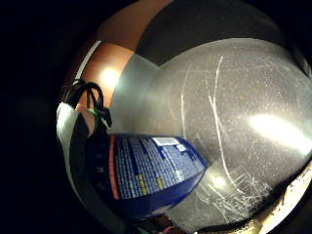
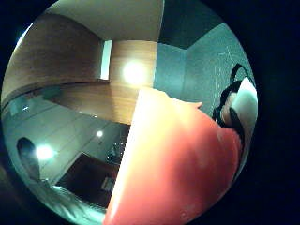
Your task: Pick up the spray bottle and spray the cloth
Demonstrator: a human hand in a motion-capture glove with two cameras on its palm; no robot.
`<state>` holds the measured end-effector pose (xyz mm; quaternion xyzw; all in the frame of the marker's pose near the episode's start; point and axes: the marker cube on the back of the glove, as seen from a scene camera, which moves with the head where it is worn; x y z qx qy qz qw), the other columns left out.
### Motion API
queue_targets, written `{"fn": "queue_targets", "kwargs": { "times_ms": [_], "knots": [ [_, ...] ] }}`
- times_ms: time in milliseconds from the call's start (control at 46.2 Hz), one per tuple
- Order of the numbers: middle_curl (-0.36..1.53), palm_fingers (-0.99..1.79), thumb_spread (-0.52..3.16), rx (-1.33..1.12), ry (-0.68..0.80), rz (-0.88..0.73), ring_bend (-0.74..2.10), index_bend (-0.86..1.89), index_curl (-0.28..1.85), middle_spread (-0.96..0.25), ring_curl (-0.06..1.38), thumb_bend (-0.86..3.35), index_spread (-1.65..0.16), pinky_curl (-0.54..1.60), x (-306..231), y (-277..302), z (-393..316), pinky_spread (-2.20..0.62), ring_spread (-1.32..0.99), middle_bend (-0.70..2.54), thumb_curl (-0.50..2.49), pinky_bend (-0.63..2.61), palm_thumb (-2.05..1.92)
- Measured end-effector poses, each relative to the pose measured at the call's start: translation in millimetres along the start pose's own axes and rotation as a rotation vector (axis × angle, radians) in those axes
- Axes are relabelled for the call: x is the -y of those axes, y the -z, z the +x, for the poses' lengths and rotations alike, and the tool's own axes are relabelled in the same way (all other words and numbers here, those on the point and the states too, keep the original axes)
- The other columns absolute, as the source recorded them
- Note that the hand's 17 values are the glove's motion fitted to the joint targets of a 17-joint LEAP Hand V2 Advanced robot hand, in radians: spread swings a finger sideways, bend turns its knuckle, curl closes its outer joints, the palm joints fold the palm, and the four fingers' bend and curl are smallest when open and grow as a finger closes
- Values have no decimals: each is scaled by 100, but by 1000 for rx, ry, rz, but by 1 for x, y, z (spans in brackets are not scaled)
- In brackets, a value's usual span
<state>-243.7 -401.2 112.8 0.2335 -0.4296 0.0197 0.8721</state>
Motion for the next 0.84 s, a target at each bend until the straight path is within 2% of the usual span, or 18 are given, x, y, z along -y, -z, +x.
{"fn": "queue_targets", "kwargs": {
  "times_ms": [65,108,152,195,238,368,845],
  "knots": [
    [47,129,26,-21,-9,20,48,39,53,-6,42,-4,-13,39,7,6,5,-19,-16,54,78,39,92],
    [46,128,28,-63,-14,-74,47,38,52,-6,42,-4,-13,39,-3,11,12,-19,-15,52,78,39,92],
    [43,111,40,-112,-21,-200,46,27,50,-7,41,-4,-15,40,-20,16,20,-18,-14,42,76,45,90],
    [43,101,51,-130,-22,-260,40,22,49,-7,39,-5,-17,39,-27,19,23,-16,-14,40,74,44,87],
    [42,95,59,-126,-19,-280,37,20,48,-8,39,-5,-19,40,-29,19,23,-15,-14,36,72,45,83],
    [39,53,75,-130,-2,-329,31,8,42,-6,39,-7,-27,42,-33,21,21,-7,-12,24,62,44,68],
    [35,40,89,-126,28,-411,32,10,27,-5,34,-4,-35,37,-37,39,12,3,-8,18,46,46,60]
  ]
}}
